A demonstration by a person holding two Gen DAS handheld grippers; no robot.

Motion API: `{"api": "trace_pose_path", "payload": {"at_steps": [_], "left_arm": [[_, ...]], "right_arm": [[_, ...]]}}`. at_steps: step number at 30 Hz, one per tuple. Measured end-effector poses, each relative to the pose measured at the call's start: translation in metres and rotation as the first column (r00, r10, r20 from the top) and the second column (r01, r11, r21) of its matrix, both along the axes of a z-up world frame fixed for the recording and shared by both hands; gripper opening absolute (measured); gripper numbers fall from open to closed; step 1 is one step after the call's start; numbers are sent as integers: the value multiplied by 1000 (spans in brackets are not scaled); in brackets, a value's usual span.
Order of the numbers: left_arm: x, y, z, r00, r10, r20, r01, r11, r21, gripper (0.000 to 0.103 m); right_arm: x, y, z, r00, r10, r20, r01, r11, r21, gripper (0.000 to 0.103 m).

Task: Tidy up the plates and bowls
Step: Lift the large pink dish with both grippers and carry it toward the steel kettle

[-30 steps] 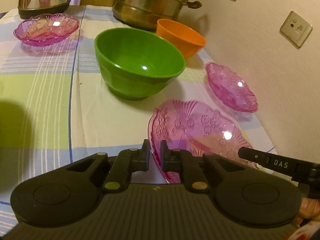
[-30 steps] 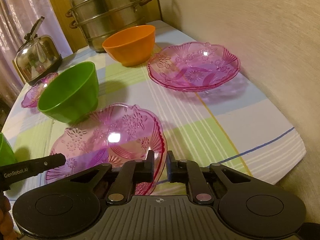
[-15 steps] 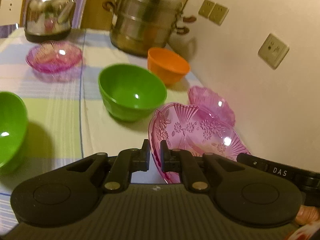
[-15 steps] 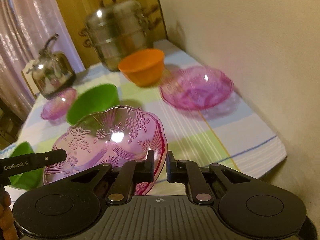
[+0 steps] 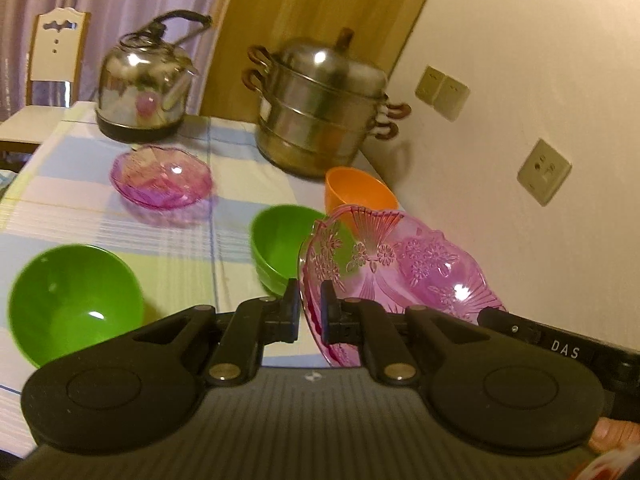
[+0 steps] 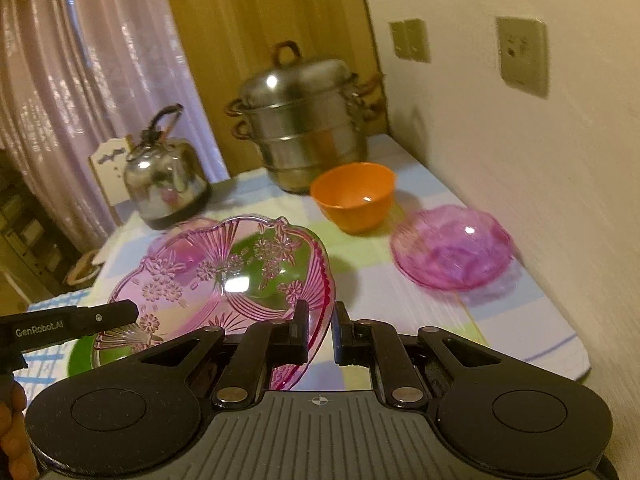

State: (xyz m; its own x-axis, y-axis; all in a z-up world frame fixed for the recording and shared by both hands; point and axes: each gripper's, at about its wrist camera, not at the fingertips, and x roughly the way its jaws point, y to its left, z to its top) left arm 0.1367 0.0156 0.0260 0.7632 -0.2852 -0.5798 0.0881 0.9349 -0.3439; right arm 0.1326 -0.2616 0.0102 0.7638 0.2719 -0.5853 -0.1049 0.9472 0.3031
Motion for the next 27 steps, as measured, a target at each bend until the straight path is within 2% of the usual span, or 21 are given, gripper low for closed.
{"api": "trace_pose_path", "payload": {"at_steps": [8, 15, 22, 27], "left_arm": [[1, 36, 15, 998, 57, 0, -57, 998, 19, 8], [20, 79, 27, 992, 127, -1, -127, 991, 50, 8], [69, 121, 28, 982, 188, -4, -187, 978, 92, 8], [120, 143, 14, 980, 198, -21, -193, 971, 138, 8]], "right_arm": [[10, 36, 14, 997, 69, 27, -69, 998, -2, 11], [43, 77, 19, 987, 158, 13, -159, 987, 21, 12], [95, 127, 21, 974, 226, 12, -226, 973, 36, 12], [145, 158, 12, 970, 243, 7, -243, 969, 45, 12]]}}
